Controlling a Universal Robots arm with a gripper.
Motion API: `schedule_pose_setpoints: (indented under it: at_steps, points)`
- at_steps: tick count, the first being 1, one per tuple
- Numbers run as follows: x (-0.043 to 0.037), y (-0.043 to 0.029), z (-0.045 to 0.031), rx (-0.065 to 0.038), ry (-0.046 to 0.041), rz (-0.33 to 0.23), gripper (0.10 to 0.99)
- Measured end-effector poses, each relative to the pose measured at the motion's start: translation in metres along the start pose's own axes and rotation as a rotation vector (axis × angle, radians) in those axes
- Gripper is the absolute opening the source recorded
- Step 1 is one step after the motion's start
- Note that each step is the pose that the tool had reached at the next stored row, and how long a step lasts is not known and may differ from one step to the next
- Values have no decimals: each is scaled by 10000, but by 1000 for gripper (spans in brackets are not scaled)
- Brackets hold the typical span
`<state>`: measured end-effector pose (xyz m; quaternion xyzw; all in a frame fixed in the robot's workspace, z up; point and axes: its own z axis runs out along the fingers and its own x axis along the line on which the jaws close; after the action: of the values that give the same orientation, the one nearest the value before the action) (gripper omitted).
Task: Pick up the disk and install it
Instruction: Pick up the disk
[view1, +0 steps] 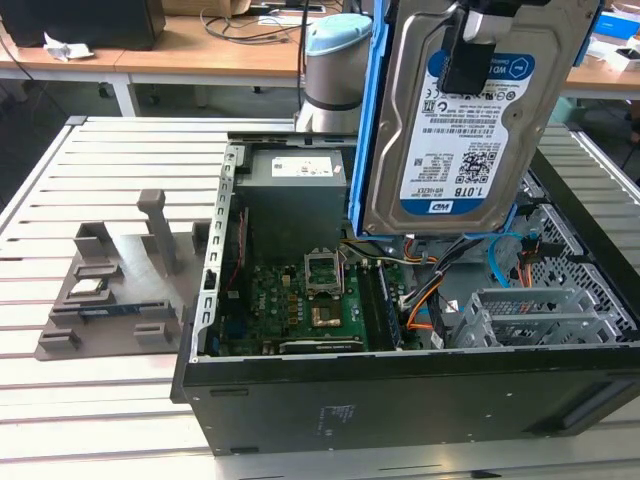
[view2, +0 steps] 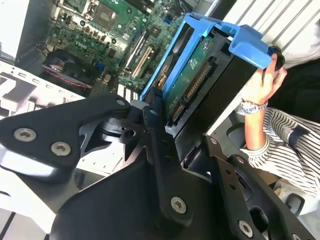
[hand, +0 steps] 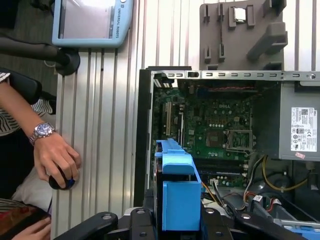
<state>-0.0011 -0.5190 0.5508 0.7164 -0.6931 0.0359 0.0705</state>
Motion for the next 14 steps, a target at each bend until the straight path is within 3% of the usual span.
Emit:
schedule_pose_setpoints:
  at_steps: [14]
  points:
    - [285,8,47,-7,189,9,361]
